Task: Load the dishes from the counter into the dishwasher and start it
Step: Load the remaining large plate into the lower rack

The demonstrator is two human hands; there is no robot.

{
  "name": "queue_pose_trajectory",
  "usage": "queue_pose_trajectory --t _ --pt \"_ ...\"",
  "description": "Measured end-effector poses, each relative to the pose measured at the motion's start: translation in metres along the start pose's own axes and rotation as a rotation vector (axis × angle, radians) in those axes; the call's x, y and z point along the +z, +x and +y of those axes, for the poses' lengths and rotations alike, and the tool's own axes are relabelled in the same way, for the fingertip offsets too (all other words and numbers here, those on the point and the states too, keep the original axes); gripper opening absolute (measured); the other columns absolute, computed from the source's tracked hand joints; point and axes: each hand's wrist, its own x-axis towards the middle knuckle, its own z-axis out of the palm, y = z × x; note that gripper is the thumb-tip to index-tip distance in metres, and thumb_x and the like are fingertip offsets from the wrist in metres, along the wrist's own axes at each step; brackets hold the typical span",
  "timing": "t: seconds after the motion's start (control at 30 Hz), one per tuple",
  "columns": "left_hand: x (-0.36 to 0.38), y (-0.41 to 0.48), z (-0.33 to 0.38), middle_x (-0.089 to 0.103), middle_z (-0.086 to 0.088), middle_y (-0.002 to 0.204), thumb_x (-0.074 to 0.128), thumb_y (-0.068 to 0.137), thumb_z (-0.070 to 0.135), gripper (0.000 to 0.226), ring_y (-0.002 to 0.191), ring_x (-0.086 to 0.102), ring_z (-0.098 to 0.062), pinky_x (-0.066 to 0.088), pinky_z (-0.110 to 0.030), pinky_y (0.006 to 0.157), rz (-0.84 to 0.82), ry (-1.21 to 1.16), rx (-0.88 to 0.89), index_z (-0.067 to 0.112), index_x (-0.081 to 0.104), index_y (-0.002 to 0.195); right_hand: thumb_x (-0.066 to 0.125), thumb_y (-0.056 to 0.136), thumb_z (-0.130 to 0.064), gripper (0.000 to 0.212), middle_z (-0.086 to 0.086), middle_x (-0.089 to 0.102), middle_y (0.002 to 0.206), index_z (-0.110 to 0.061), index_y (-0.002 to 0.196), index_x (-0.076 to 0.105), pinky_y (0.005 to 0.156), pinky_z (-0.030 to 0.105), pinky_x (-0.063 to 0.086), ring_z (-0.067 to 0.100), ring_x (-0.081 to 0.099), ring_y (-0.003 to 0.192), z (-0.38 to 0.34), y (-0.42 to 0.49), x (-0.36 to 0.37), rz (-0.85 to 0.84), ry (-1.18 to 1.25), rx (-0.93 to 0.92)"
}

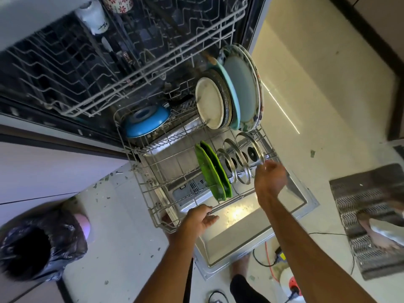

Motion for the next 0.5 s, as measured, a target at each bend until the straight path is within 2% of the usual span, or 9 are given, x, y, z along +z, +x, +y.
queue_pose_trajectory --t 0.07,0.17,0.23,0.27,0.37,0.43,0.5 --pt "0.003 0.0 0.012 0.07 -0.028 0.098 0.062 0.095 0.003 0.021 0.09 0.073 -0.034 0.063 -0.038 0.069 0.031 0.248 0.006 -0.008 0.06 0.113 0.066 0.093 -0.013 0.029 0.002 0.067 0.112 -0.009 0.121 0.064 0.09 0.026 0.055 0.015 0.063 0.103 -0.039 0.007 0.004 0.042 0.152 -0.158" --pt "0.006 0.003 0.03 0.073 -0.023 0.091 0.068 0.092 0.008 0.037 0.07 0.076 -0.025 0.064 -0.037 0.068 0.139 0.591 0.084 -0.006 0.056 0.124 0.067 0.094 -0.026 0.048 0.006 0.058 0.133 -0.007 0.136 0.052 0.106 0.032 0.046 0.018 0.053 0.122 -0.086 0.035 0.02 0.01 0.092 -0.377" --pt "0.007 0.0 0.039 0.073 -0.021 0.089 0.066 0.092 0.007 0.041 0.067 0.075 -0.022 0.063 -0.032 0.06 0.183 0.714 0.143 -0.006 0.053 0.128 0.067 0.094 -0.029 0.057 0.008 0.054 0.137 -0.006 0.141 0.045 0.104 0.031 0.047 0.021 0.052 0.123 -0.109 0.057 0.034 -0.043 0.0 -0.449" --pt "0.007 -0.002 0.043 0.073 -0.02 0.089 0.065 0.092 0.005 0.038 0.067 0.075 -0.022 0.062 -0.032 0.058 0.201 0.749 0.167 -0.006 0.054 0.126 0.068 0.093 -0.031 0.057 0.011 0.056 0.134 -0.007 0.14 0.044 0.099 0.035 0.053 0.024 0.056 0.118 -0.118 0.068 0.04 -0.066 -0.049 -0.472" --pt "0.009 -0.01 0.053 0.072 -0.021 0.094 0.064 0.092 0.002 0.028 0.066 0.074 -0.022 0.061 -0.033 0.055 0.202 0.74 0.217 -0.006 0.055 0.117 0.064 0.094 -0.029 0.04 0.014 0.062 0.116 -0.007 0.125 0.051 0.077 0.048 0.061 0.031 0.064 0.095 -0.136 0.094 0.052 -0.115 -0.235 -0.506" --pt "0.01 -0.012 0.056 0.071 -0.021 0.094 0.064 0.093 0.003 0.027 0.065 0.072 -0.022 0.057 -0.028 0.049 0.185 0.726 0.229 -0.007 0.055 0.116 0.057 0.096 -0.017 0.024 0.015 0.063 0.111 -0.004 0.117 0.056 0.076 0.049 0.06 0.032 0.064 0.091 -0.146 0.104 0.053 -0.11 -0.315 -0.492" --pt "0.01 -0.013 0.056 0.071 -0.021 0.097 0.063 0.094 0.003 0.022 0.066 0.07 -0.021 0.057 -0.027 0.052 0.159 0.715 0.221 -0.006 0.055 0.112 0.052 0.094 -0.005 0.021 0.016 0.06 0.111 -0.002 0.113 0.059 0.079 0.05 0.059 0.034 0.062 0.093 -0.152 0.106 0.052 -0.091 -0.378 -0.475"
